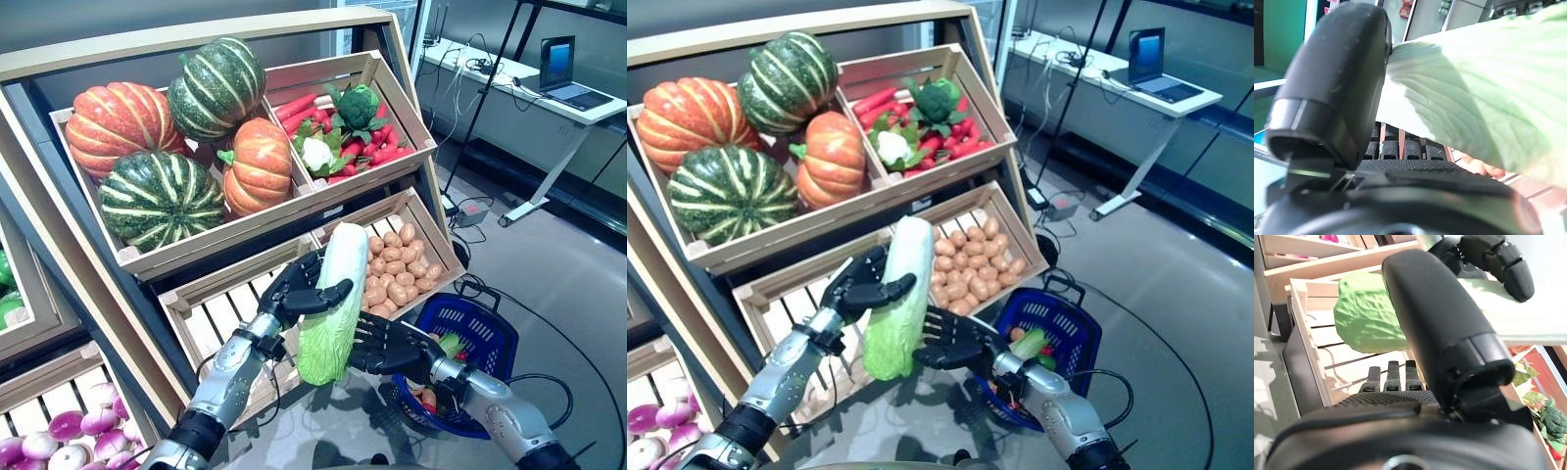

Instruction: Put vegetables into the basket

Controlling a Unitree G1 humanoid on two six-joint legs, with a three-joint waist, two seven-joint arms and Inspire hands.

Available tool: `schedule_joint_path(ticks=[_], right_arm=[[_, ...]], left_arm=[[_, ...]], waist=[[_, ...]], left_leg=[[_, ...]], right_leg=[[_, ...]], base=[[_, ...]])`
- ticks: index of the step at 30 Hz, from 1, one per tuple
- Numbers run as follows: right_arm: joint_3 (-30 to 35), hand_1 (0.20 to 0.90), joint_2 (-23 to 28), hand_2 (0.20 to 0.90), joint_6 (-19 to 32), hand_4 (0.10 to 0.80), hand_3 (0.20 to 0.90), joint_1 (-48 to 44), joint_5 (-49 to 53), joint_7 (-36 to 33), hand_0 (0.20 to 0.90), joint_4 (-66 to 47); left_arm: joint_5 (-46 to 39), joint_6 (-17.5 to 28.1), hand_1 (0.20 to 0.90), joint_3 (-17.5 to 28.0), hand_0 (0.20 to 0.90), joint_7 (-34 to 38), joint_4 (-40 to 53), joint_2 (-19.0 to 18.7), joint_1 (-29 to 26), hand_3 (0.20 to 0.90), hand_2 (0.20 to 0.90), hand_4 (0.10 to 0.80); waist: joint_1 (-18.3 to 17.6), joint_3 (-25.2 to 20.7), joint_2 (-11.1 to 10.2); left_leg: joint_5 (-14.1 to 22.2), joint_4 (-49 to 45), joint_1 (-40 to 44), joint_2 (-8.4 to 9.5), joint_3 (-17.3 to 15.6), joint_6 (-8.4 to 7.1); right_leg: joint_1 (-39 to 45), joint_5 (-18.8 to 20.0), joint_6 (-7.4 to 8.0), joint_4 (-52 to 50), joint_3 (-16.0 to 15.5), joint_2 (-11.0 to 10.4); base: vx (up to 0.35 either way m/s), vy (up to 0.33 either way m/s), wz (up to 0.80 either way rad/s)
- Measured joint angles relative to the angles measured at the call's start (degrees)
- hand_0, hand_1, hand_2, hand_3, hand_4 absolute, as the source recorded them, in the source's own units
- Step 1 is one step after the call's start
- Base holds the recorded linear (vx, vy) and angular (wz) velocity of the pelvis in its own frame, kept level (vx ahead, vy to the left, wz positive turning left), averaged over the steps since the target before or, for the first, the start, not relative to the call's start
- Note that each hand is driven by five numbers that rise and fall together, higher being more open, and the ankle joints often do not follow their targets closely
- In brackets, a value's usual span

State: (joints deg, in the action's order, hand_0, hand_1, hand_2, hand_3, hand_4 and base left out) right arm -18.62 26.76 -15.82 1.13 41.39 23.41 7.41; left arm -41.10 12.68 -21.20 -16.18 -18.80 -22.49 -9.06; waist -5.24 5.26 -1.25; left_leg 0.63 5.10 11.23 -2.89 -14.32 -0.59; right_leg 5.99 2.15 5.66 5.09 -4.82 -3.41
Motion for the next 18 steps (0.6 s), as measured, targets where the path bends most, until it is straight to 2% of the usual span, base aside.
schedule_joint_path(ticks=[8,18], right_arm=[[-0.8,0.9,-0.3,0.9,-1.8,0.8,0.9,-3.4,0.3,0.0,0.9,0.1],[-3.3,0.9,-3.1,0.9,-5.4,0.8,0.9,-5.5,8.3,-2.1,0.9,2.1]], left_arm=[[0.4,-0.5,0.3,-1.3,0.3,-2.1,0.2,-0.6,0.0,0.3,0.3,0.4],[0.3,-0.8,0.3,-3.9,0.3,-3.4,0.6,0.1,0.0,0.3,0.3,0.4]], waist=[[0.1,0.1,-0.1],[1.1,0.1,-0.1]], left_leg=[[0.0,0.0,0.1,0.03,0.0,0.0],[0.0,0.0,0.4,0.04,0.1,0.0]], right_leg=[[0.1,0.0,0.0,0.0,0.0,0.0],[0.5,0.0,0.0,0.0,-0.1,0.0]], base=[[0.0,0.0,0.0],[0.0,0.0,0.0]])
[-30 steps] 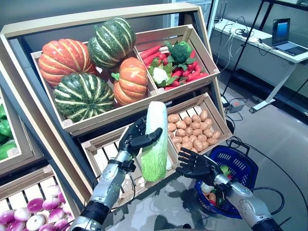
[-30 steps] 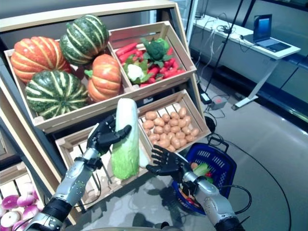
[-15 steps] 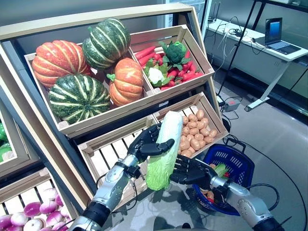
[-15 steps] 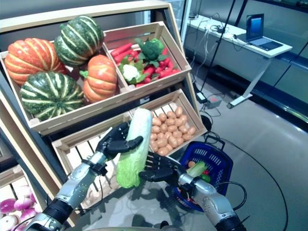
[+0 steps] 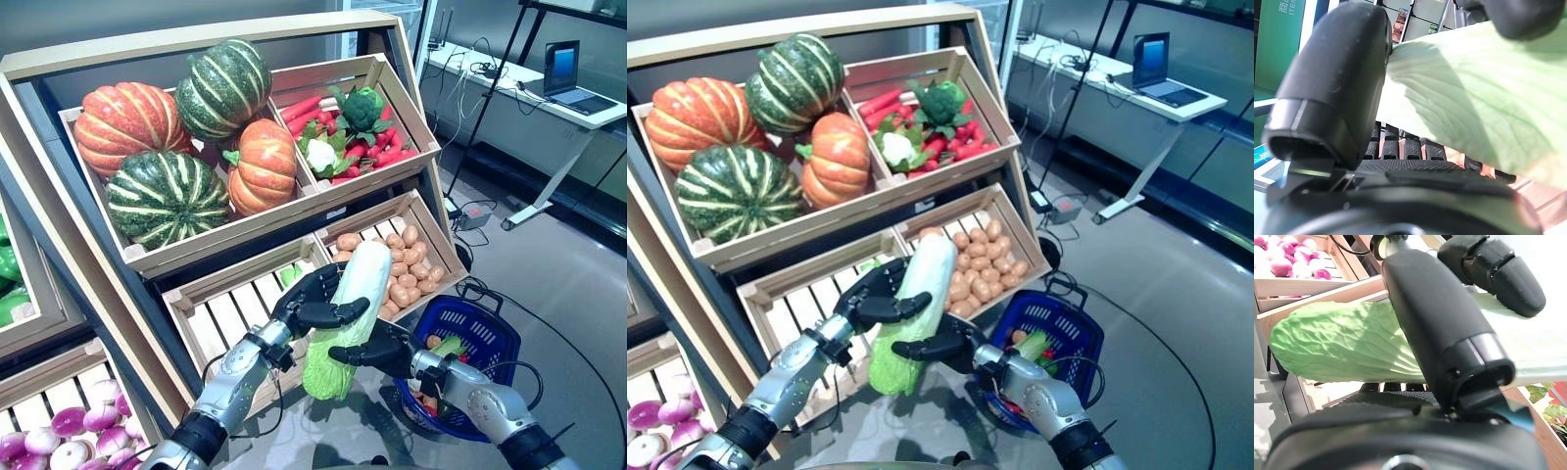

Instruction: Put vegetables into the basket

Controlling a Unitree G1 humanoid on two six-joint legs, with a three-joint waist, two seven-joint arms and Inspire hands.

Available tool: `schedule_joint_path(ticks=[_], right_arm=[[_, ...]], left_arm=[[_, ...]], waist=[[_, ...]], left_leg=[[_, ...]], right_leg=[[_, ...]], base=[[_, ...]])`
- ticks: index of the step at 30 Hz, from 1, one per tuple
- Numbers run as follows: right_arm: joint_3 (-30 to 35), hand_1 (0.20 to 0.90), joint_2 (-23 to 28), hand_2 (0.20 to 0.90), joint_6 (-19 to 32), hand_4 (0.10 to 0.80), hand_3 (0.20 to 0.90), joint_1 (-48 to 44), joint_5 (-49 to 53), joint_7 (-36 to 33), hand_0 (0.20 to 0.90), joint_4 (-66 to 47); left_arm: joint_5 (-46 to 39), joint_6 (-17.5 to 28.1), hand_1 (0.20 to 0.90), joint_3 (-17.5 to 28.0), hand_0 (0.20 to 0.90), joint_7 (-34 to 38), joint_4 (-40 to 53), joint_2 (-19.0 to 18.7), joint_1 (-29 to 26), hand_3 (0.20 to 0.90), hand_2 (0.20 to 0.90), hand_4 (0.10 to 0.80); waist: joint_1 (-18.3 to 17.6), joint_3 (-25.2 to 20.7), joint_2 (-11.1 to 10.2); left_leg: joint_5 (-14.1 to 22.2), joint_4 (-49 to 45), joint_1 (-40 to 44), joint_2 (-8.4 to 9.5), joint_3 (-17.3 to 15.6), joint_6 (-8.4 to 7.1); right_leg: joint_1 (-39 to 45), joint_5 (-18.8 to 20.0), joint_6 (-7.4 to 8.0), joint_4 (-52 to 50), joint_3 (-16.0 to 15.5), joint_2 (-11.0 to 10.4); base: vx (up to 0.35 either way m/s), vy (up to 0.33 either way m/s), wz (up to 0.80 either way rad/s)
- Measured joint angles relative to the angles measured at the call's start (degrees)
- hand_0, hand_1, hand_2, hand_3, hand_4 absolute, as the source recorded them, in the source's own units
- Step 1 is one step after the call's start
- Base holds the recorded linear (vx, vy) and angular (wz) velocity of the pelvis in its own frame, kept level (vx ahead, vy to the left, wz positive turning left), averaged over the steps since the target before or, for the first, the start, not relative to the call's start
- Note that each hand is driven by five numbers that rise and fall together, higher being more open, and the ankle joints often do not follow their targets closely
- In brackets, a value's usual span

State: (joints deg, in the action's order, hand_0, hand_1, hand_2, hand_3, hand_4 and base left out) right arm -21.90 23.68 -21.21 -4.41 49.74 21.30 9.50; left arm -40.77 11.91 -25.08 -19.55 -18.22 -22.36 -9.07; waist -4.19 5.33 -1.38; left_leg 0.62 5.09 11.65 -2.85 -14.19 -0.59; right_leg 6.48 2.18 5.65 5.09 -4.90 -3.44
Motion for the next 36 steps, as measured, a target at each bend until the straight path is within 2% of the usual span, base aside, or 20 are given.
schedule_joint_path(ticks=[4,11,12,13,33,34,35,36], right_arm=[[-1.5,0.9,-0.4,0.9,-2.2,0.8,0.9,-2.1,2.9,-0.1,0.9,3.0],[-3.4,0.9,-0.6,0.9,-4.8,0.8,0.9,-4.4,5.5,-0.1,0.9,5.0],[-3.5,0.615,-0.8,0.615,-4.8,0.61,0.615,-4.5,6.3,-0.1,0.615,5.5],[-3.5,0.3,-0.9,0.3,-4.8,0.4,0.3,-4.5,7.0,-0.1,0.3,5.8],[-5.0,0.3,-1.5,0.3,-3.8,0.4,0.3,-4.5,6.9,-2.3,0.3,6.0],[-5.0,0.3,-1.5,0.3,-3.7,0.4,0.3,-4.5,6.9,-2.3,0.3,6.0],[-5.1,0.3,-1.6,0.3,-3.6,0.4,0.3,-4.5,7.0,-2.3,0.3,6.0],[-5.1,0.3,-1.9,0.3,-3.4,0.4,0.3,-4.5,7.1,-2.3,0.3,6.0]], left_arm=[[-0.1,-0.5,0.3,-1.5,0.3,-0.9,0.2,0.0,0.0,0.3,0.3,0.4],[-0.6,-1.3,0.3,-1.6,0.3,-1.1,0.2,-0.9,0.0,0.3,0.3,0.4],[-0.6,-1.3,0.3,-1.5,0.3,-1.1,0.2,-0.9,0.0,0.3,0.3,0.4],[-0.6,-1.3,0.3,-1.5,0.3,-1.1,0.2,-0.9,0.0,0.3,0.3,0.4],[-2.6,-1.7,0.3,-1.6,0.3,1.0,0.2,-1.2,0.0,0.3,0.3,0.4],[-2.7,-1.7,0.413,-1.6,0.413,1.0,0.2,-1.2,0.0,0.413,0.413,0.475],[-2.9,-1.8,0.592,-1.6,0.592,1.0,0.2,-1.2,0.0,0.592,0.592,0.595],[-2.9,-1.9,0.822,-1.4,0.822,1.0,0.2,-1.1,0.0,0.822,0.822,0.748]], waist=[[0.5,0.0,0.0],[0.6,-0.1,-0.1],[0.7,-0.1,-0.1],[0.7,-0.1,-0.1],[0.8,-0.1,-0.2],[0.8,-0.1,-0.2],[0.8,-0.1,-0.2],[0.7,-0.1,-0.2]], left_leg=[[0.0,0.0,0.1,0.02,0.2,0.0],[0.0,0.0,0.1,0.0,0.4,0.02],[0.0,0.0,0.1,0.02,0.6,0.04],[-0.1,0.0,0.1,0.03,0.6,0.06],[-0.3,0.0,0.2,0.19,1.3,0.21],[-0.3,0.0,0.2,0.19,1.3,0.21],[-0.3,0.0,0.2,0.19,1.3,0.21],[-0.3,0.0,0.2,0.18,1.3,0.21]], right_leg=[[0.1,0.0,0.0,0.0,-0.1,0.0],[0.3,0.0,-0.01,0.0,-0.3,0.0],[0.4,0.0,-0.01,0.0,-0.4,-0.1],[0.4,0.0,-0.01,0.0,-0.3,-0.1],[0.8,0.0,0.0,0.0,-0.6,-0.5],[0.8,0.0,0.0,0.0,-0.6,-0.5],[0.8,0.0,0.0,0.0,-0.6,-0.5],[0.8,0.0,0.0,0.0,-0.6,-0.5]], base=[[0.0,0.0,0.0],[0.002,-0.001,0.0],[0.01,-0.011,0.05],[0.01,-0.018,0.07],[0.001,-0.002,0.01],[0.0,0.0,0.0],[0.0,0.0,0.0],[0.0,0.0,0.0]])
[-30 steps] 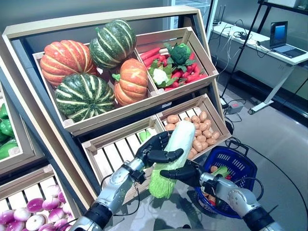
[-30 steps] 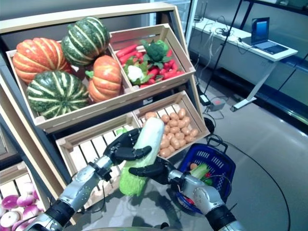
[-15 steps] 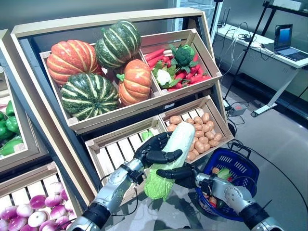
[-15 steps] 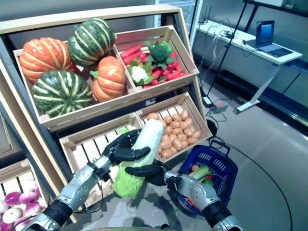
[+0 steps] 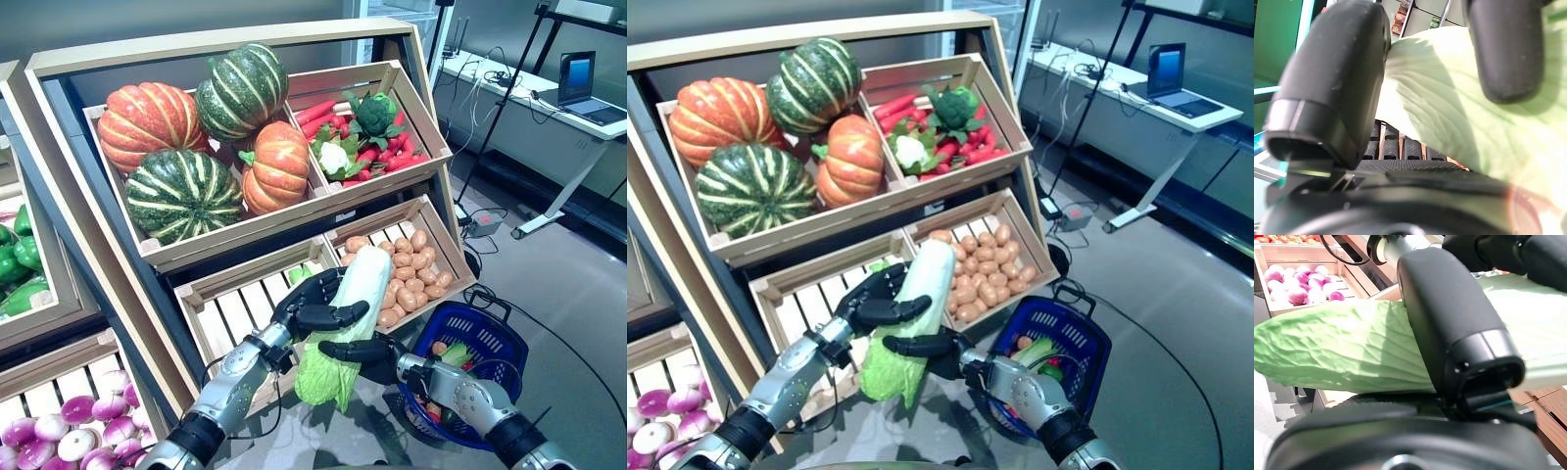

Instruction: Put vegetables into the basket

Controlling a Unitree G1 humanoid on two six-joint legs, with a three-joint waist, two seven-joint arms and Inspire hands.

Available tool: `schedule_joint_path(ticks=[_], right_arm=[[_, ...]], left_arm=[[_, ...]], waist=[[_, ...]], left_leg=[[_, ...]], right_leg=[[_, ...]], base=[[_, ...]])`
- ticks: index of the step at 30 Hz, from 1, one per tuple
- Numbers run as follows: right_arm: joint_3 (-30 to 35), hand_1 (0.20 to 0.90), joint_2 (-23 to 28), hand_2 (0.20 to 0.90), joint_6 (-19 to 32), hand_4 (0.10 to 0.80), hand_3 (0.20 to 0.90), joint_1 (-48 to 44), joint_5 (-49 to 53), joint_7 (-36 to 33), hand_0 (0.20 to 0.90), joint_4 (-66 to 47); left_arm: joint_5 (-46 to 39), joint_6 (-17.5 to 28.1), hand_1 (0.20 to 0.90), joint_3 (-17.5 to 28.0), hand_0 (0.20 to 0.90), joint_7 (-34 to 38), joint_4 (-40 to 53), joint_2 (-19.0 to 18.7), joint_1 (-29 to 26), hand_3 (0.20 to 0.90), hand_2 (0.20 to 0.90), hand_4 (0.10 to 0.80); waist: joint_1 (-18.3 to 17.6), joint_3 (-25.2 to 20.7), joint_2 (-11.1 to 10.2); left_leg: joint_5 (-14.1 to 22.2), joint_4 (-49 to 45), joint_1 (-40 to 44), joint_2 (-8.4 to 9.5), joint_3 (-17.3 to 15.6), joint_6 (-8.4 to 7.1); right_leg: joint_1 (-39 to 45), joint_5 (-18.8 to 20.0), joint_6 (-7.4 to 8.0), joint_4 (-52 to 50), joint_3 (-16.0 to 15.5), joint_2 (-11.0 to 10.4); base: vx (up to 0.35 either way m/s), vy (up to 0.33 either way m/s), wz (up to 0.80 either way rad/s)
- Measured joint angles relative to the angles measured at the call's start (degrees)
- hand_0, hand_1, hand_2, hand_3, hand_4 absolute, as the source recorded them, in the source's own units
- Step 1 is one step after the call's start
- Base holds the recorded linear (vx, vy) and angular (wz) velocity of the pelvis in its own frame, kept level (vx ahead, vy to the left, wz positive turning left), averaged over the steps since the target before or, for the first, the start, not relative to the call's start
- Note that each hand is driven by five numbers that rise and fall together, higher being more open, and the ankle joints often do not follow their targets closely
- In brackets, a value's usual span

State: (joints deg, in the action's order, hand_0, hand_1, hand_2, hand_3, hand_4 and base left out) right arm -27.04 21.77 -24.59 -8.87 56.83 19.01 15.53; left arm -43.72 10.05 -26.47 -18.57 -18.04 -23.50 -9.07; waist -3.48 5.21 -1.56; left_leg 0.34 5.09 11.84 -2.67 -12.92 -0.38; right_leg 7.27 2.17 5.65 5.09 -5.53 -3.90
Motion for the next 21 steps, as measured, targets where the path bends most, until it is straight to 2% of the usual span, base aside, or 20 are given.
schedule_joint_path(ticks=[1,11,15,21], right_arm=[[0.0,0.3,0.0,0.3,0.1,0.4,0.3,0.0,0.0,0.0,0.3,0.0],[1.5,0.3,-0.7,0.3,2.4,0.4,0.3,1.9,-0.1,-0.1,0.3,0.9],[4.5,0.3,-3.3,0.3,3.9,0.4,0.3,6.2,2.4,-1.4,0.3,2.9],[7.1,0.3,-4.5,0.3,6.3,0.4,0.3,12.6,3.0,-3.8,0.3,6.6]], left_arm=[[0.0,0.0,0.9,0.0,0.9,0.0,0.0,-0.1,0.0,0.9,0.9,0.8],[0.3,-0.6,0.9,-0.2,0.9,-1.0,1.4,-0.1,0.0,0.9,0.9,0.8],[0.1,-0.6,0.9,1.2,0.9,-1.1,5.2,-0.2,0.6,0.9,0.9,0.8],[0.1,1.0,0.9,3.1,0.9,-1.3,10.9,0.1,0.7,0.9,0.9,0.8]], waist=[[0.0,0.0,0.0],[-0.2,0.0,0.0],[0.0,0.0,0.0],[-0.5,0.0,0.3]], left_leg=[[0.0,0.0,0.0,0.0,0.0,0.0],[0.0,0.0,0.0,-0.01,0.0,0.0],[0.0,0.0,-0.1,0.03,0.0,0.0],[0.0,0.0,-0.3,-0.01,-0.2,0.01]], right_leg=[[0.0,0.0,0.0,0.0,0.0,0.0],[0.0,0.0,0.0,0.0,0.0,0.0],[-0.1,0.0,0.0,0.0,0.1,0.0],[-0.5,0.0,0.01,0.0,0.4,0.0]], base=[[0.0,0.0,0.0],[0.0,0.0,0.0],[0.0,0.0,0.0],[0.0,-0.002,-0.01]])
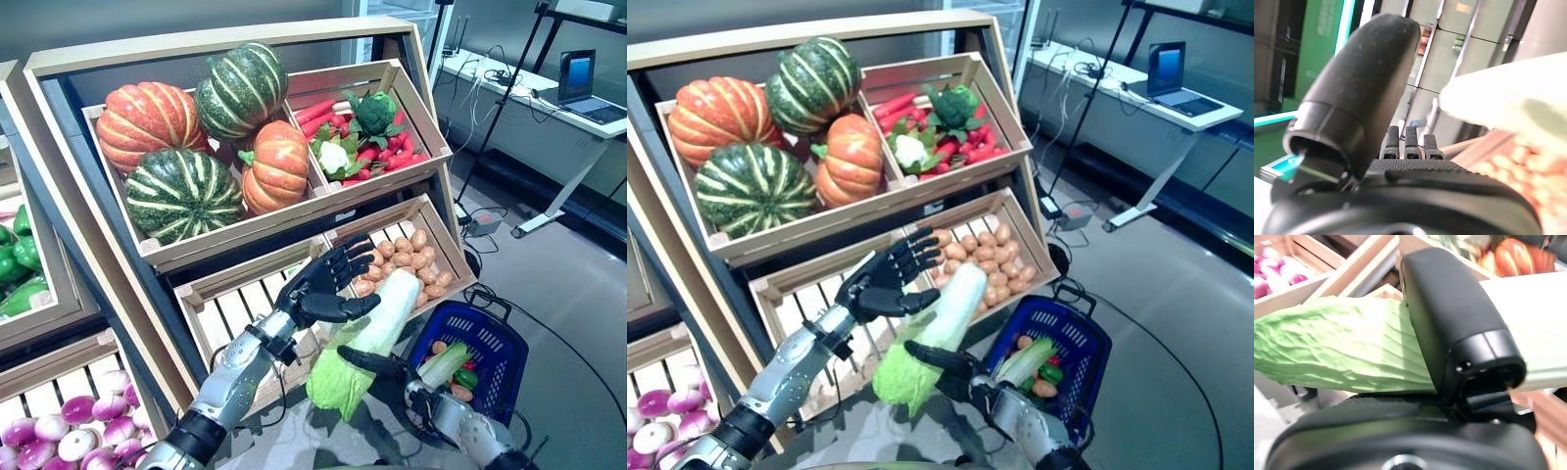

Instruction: Put vegetables into the basket

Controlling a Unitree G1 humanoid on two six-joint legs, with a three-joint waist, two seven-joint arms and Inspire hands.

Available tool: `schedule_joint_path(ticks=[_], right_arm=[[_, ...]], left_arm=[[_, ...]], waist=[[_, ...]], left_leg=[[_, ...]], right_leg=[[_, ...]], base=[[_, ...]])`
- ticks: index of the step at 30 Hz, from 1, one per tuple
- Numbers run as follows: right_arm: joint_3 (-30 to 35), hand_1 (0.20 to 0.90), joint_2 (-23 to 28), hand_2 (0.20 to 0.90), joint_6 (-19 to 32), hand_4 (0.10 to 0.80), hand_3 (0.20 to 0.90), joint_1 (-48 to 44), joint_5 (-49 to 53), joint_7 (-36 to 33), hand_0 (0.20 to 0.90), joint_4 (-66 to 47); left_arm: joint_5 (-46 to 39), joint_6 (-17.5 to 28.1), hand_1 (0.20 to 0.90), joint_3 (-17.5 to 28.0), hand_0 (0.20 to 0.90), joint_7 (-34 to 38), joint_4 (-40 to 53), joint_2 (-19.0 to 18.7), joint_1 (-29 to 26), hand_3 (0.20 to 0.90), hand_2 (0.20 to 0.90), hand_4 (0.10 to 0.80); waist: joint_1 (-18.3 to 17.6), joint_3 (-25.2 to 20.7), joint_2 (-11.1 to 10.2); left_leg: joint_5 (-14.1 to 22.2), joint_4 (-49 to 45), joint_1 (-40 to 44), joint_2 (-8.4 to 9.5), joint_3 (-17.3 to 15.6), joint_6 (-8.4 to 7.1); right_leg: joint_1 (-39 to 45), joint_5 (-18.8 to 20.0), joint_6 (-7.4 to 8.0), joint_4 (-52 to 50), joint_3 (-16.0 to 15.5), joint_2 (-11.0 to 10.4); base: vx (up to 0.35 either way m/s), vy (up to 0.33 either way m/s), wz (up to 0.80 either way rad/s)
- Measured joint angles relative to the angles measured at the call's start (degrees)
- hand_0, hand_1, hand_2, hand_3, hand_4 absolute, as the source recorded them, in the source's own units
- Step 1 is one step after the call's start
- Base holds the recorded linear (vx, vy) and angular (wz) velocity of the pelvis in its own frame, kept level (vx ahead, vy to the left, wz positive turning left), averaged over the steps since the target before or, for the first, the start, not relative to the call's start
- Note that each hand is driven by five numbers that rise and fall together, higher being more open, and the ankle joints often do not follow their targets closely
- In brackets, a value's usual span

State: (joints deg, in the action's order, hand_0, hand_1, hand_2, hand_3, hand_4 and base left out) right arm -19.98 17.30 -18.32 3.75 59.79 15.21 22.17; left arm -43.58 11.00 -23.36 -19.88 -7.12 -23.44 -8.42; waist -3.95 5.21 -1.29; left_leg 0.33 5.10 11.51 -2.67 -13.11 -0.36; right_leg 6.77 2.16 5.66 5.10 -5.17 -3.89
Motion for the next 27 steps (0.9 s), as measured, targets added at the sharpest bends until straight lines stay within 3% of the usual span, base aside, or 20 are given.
schedule_joint_path(ticks=[8,19,25,26,27], right_arm=[[5.9,0.3,-3.4,0.3,5.6,0.4,0.3,4.5,4.2,-2.5,0.3,0.2],[7.5,0.3,-4.2,0.3,8.8,0.4,0.3,4.6,4.2,-5.3,0.3,2.5],[9.7,0.3,-4.6,0.3,10.0,0.4,0.3,4.6,6.0,-7.1,0.3,2.6],[10.1,0.3,-4.9,0.3,10.0,0.4,0.3,4.6,6.0,-7.6,0.3,2.7],[10.6,0.3,-5.8,0.3,10.0,0.4,0.3,4.5,6.0,-8.1,0.3,3.1]], left_arm=[[-0.1,0.2,0.9,6.9,0.9,1.8,-0.4,1.1,6.3,0.9,0.9,0.8],[0.0,1.3,0.9,8.2,0.9,4.6,-2.3,3.3,8.1,0.9,0.9,0.8],[2.7,1.3,0.9,11.2,0.9,15.6,-10.0,6.4,9.2,0.9,0.9,0.8],[2.8,1.3,0.9,11.6,0.9,17.3,-11.0,6.7,9.3,0.9,0.9,0.8],[2.8,1.2,0.9,13.3,0.9,19.8,-12.3,7.0,9.9,0.9,0.9,0.8]], waist=[[-1.1,0.2,0.8],[-0.7,0.7,1.9],[-1.1,0.7,2.3],[-1.0,0.8,1.9],[-0.8,1.1,0.3]], left_leg=[[0.0,0.0,-0.1,-0.05,-0.1,0.0],[0.0,0.0,-0.4,-0.08,-0.1,0.0],[0.0,-0.6,-0.4,-0.43,-0.1,-0.22],[0.3,-2.2,-1.3,-0.44,0.2,-0.61],[0.9,-7.7,-4.5,-0.09,0.9,-1.48]], right_leg=[[-0.3,0.0,-0.01,0.0,0.4,0.1],[-0.6,0.0,0.0,0.0,0.4,0.1],[-0.5,-0.3,-0.46,0.0,0.5,0.6],[-0.7,-0.6,-0.86,0.0,0.5,0.5],[-1.6,-0.9,-1.07,-0.3,0.9,-0.7]], base=[[0.002,0.0,-0.01],[0.015,-0.043,0.0],[0.026,-0.115,0.0],[-0.066,-0.122,0.01],[-0.06,-0.08,-0.04]])
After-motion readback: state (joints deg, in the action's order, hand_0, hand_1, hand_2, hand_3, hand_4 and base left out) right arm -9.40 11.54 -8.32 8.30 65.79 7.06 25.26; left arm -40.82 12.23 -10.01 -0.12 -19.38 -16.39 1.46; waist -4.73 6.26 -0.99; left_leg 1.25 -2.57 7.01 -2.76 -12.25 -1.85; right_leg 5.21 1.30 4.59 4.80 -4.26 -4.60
